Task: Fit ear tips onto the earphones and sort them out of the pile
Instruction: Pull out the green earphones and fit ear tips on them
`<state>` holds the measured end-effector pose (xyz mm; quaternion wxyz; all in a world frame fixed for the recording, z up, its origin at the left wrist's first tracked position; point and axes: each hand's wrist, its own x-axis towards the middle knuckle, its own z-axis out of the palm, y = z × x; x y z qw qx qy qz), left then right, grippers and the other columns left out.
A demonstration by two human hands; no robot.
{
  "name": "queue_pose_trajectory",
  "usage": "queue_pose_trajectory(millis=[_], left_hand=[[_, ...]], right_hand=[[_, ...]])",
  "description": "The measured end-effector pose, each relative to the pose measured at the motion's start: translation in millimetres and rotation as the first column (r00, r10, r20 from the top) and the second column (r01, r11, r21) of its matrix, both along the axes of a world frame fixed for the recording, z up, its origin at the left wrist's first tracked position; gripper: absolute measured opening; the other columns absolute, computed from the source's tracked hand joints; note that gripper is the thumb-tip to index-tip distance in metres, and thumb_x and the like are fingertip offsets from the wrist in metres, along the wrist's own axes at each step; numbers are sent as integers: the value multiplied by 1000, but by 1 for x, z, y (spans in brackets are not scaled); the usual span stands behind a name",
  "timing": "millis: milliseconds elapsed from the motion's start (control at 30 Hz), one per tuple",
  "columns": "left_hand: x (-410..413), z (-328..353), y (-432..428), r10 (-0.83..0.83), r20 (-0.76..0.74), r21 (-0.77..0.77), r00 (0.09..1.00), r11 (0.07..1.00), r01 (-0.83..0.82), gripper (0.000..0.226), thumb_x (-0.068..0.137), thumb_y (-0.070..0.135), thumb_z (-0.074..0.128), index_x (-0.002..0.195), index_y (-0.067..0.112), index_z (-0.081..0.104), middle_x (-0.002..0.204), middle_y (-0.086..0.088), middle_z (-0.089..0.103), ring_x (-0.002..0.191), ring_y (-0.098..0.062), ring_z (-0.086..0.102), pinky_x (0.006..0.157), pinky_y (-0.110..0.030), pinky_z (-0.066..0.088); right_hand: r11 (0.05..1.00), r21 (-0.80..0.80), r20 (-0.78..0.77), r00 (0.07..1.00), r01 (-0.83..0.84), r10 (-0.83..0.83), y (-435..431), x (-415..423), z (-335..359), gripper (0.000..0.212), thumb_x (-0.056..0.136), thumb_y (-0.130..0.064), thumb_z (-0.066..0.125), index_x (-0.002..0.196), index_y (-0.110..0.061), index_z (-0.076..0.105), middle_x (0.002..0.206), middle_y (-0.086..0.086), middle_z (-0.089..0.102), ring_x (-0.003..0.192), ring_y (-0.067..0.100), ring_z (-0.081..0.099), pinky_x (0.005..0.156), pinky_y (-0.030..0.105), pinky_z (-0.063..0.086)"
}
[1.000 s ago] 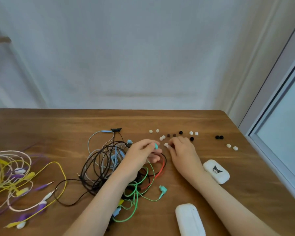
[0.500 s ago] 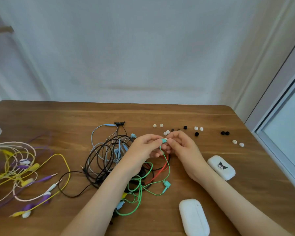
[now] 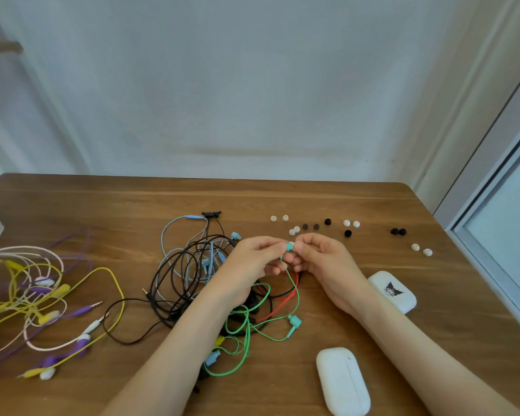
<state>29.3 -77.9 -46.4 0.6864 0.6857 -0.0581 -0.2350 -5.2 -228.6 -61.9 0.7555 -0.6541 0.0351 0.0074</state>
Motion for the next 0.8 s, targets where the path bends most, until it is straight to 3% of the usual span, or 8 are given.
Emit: queue_pose_trajectory(millis=[167,800], left_hand=[[-1,0,0,-4,-17,-10,1000,1000,4,15,95,7,55,100,3,68,72,-1,68,61,-6,61,56,-16,48],[-4,-1,-4,61,-51,-70,997,995,-65,10,94,6,56,93,2,66,73,-6,67,59,-6,60,58,-16,49]], right_hand=[[996,-87,-2,1000,-26,26,0,1,0,20,98,-4,46,93,3,64,74,9,64,65,10,56,61,20,48],[987,-160,8,1000,16,-15,5,-2,3,25,100,-12,45,89,-3,66,72,3,66,66,13,54,61,22,44]])
